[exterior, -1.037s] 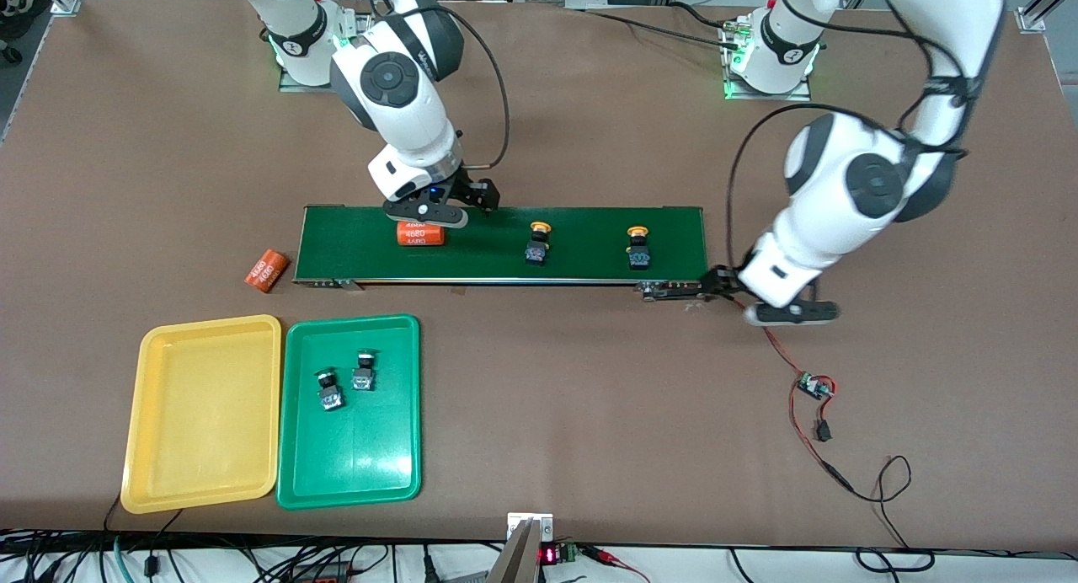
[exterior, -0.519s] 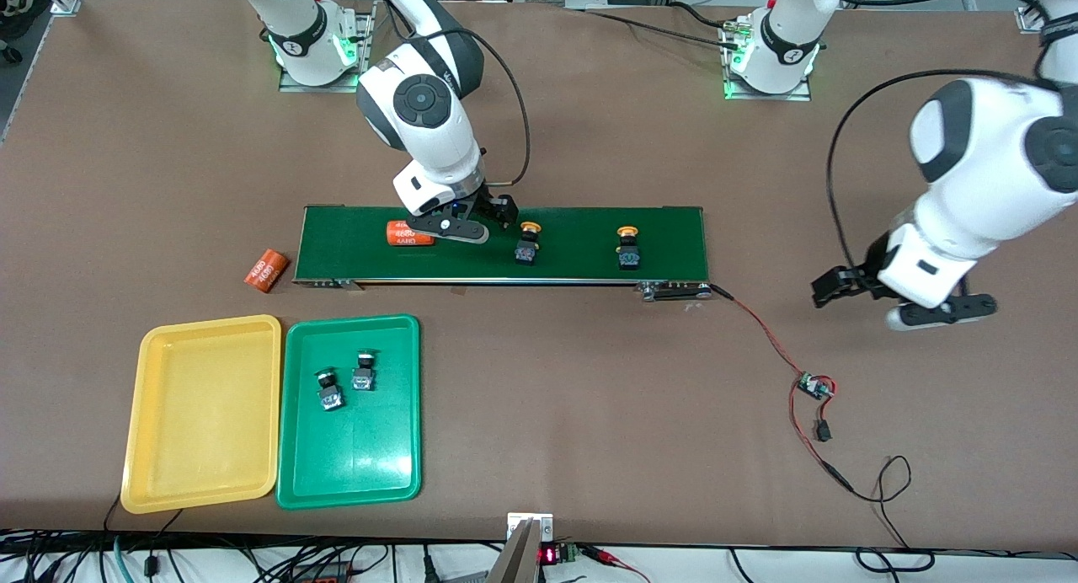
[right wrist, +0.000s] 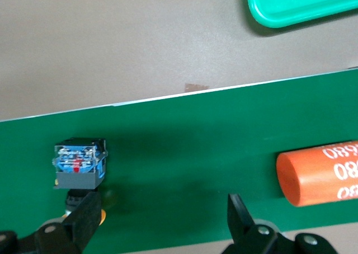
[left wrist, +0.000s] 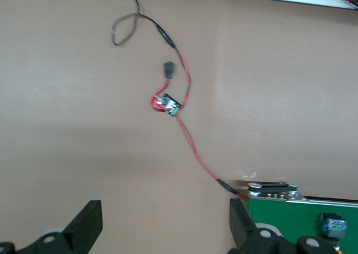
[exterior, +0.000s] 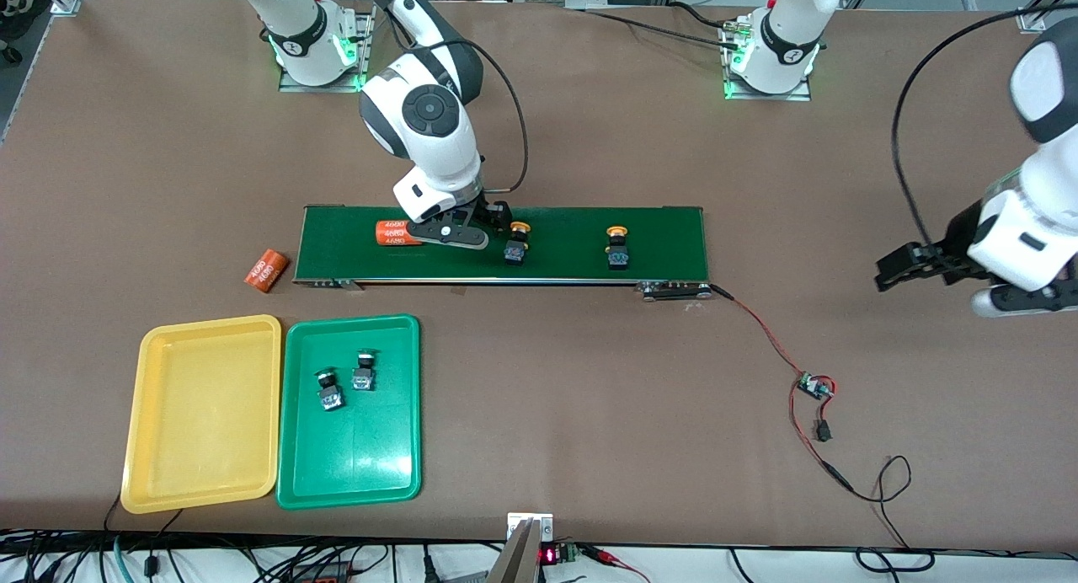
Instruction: Sort buttons by color to trays
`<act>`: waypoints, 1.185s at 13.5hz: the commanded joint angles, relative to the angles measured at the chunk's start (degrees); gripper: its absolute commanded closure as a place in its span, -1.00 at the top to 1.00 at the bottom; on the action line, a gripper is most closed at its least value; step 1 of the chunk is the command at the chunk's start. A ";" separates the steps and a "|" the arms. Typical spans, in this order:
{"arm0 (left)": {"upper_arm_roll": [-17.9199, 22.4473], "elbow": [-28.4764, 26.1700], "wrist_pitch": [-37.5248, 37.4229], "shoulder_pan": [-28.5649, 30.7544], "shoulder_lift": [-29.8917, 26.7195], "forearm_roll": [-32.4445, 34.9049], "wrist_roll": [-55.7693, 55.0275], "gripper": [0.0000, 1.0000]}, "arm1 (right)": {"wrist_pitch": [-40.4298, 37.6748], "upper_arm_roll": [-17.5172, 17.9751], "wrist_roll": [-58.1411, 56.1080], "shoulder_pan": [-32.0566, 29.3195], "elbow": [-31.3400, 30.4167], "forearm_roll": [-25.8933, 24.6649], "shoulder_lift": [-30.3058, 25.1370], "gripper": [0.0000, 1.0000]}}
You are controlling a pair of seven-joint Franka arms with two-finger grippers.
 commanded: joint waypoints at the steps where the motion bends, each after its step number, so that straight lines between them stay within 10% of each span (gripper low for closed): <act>1: 0.02 5.90 -6.91 0.00 0.03 2.08 2.06 1.00 | -0.80 -0.18 0.38 1.40 1.91 -2.58 1.85 1.00; 13: -0.42 2.22 -9.30 2.81 -4.54 -0.47 2.68 1.00 | 5.61 -0.18 0.11 1.75 3.49 -2.59 7.65 1.00; 15: -0.33 2.66 -9.91 3.07 -4.45 -0.38 2.94 1.00 | 5.80 -0.18 -0.41 1.66 3.49 -2.85 8.18 0.51; 16: -0.33 2.92 -11.14 2.81 -4.45 -0.30 2.77 1.00 | 5.62 -0.18 -1.98 1.40 3.49 -2.94 8.18 -0.07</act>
